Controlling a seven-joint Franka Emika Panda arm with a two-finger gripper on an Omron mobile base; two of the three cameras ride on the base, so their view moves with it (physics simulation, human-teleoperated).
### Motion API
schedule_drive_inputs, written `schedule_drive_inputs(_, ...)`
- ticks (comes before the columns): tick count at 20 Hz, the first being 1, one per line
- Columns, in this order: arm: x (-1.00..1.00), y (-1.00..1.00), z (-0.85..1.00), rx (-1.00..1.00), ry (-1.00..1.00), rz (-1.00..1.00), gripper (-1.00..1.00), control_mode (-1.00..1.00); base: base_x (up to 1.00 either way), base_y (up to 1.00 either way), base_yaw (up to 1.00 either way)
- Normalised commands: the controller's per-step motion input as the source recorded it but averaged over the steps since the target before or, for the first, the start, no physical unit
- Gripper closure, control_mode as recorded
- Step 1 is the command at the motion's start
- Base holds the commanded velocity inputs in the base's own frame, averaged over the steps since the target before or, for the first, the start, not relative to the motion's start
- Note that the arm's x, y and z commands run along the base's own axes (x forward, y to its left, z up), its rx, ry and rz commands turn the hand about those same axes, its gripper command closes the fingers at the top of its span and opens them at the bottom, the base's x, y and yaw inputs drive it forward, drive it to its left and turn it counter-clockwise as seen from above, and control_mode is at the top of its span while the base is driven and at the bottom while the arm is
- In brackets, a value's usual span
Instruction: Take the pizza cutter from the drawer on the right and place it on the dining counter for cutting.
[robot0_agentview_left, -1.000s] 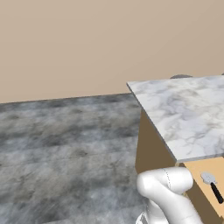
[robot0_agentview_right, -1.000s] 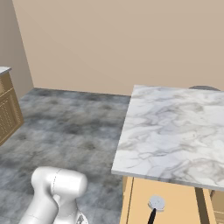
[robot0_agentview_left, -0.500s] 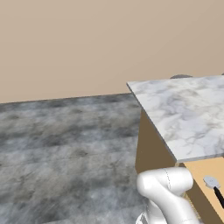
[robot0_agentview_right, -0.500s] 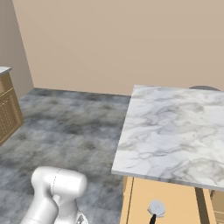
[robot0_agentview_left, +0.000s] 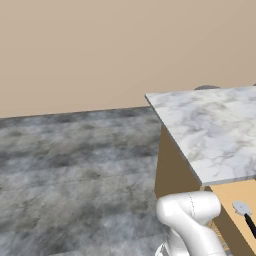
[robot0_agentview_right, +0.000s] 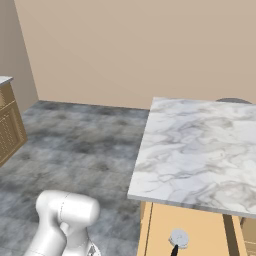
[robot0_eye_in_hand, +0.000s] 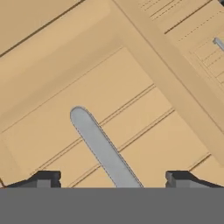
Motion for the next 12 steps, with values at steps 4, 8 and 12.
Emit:
schedule_drive_inputs(4,-0.78,-0.13,0.35,-0.01,-0.01,0.00,-1.00,-1.00,0.00,0.00,0.00)
schedule_drive_inputs(8,-0.54,0.00,0.91,-0.01,0.00,0.00,-1.00,-1.00,0.00,0.00,0.00)
schedule_drive_inputs(12,-0.26,0.02,1.00,-0.01,-0.05,0.00,-1.00,-1.00,0.00,0.00,0.00)
